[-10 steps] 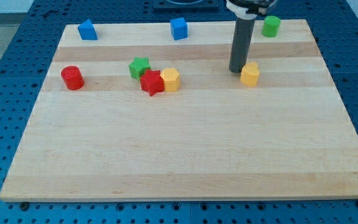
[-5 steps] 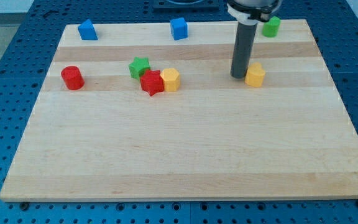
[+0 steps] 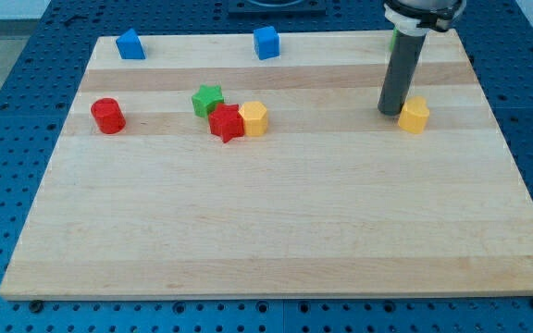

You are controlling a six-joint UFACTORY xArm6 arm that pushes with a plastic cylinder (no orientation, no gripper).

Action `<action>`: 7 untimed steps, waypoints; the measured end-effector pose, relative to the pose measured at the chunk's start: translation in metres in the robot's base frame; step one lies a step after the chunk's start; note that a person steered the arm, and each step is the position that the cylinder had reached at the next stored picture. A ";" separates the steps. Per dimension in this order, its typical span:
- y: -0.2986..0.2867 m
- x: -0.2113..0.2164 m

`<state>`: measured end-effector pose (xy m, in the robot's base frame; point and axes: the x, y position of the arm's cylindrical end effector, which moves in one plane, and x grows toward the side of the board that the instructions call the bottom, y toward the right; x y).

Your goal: Move the yellow heart towards the center right

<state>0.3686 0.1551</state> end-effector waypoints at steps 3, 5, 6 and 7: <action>-0.019 -0.019; -0.022 0.024; -0.018 0.023; -0.004 0.022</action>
<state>0.3909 0.1515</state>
